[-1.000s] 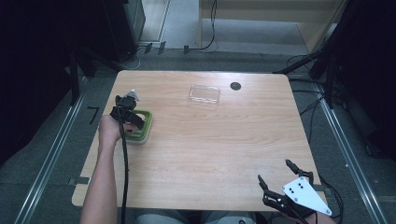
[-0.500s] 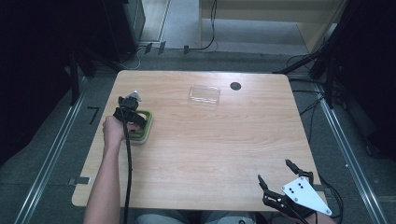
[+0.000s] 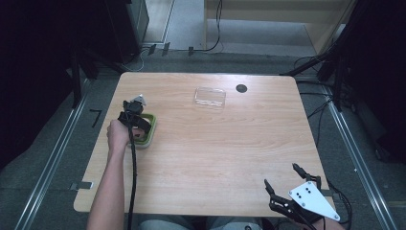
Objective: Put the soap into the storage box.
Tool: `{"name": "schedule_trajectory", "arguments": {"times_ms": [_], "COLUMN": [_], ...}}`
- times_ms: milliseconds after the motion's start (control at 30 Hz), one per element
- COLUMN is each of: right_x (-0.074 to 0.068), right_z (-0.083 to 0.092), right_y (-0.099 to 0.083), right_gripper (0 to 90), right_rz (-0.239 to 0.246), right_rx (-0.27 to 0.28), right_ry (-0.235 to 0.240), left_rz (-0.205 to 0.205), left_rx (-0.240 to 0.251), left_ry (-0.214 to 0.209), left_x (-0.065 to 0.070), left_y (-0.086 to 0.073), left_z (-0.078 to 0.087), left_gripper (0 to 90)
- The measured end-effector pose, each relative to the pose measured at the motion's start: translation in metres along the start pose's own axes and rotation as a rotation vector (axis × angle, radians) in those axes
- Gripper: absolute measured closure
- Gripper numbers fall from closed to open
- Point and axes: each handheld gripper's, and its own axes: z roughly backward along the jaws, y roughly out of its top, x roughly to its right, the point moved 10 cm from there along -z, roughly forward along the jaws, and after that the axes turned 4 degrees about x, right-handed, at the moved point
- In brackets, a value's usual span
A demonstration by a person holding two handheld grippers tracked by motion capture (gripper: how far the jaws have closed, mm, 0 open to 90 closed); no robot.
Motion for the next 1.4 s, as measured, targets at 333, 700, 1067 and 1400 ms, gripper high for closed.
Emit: {"name": "schedule_trajectory", "arguments": {"times_ms": [333,700,1067,1400], "right_x": [0.0,0.0,-0.002,-0.002], "right_z": [0.0,0.0,0.001,0.001], "right_y": [0.0,0.001,0.002,0.002], "right_gripper": [13.3,13.3,13.3,13.3], "right_rz": [-0.001,0.002,0.004,0.008], "right_rx": [0.003,0.005,0.008,0.011], "right_ry": [-0.001,-0.002,-0.001,0.0], "left_rz": [-0.001,-0.028,-0.078,-0.098], "left_rx": [0.004,-0.005,-0.009,-0.02], "left_ry": [-0.004,-0.035,-0.044,-0.033], "left_x": [0.001,0.009,0.022,0.028], "left_y": [-0.002,-0.01,-0.024,-0.041], "left_z": [0.008,0.033,0.052,0.059], "left_gripper": [27.0,19.6,11.3,6.1]}}
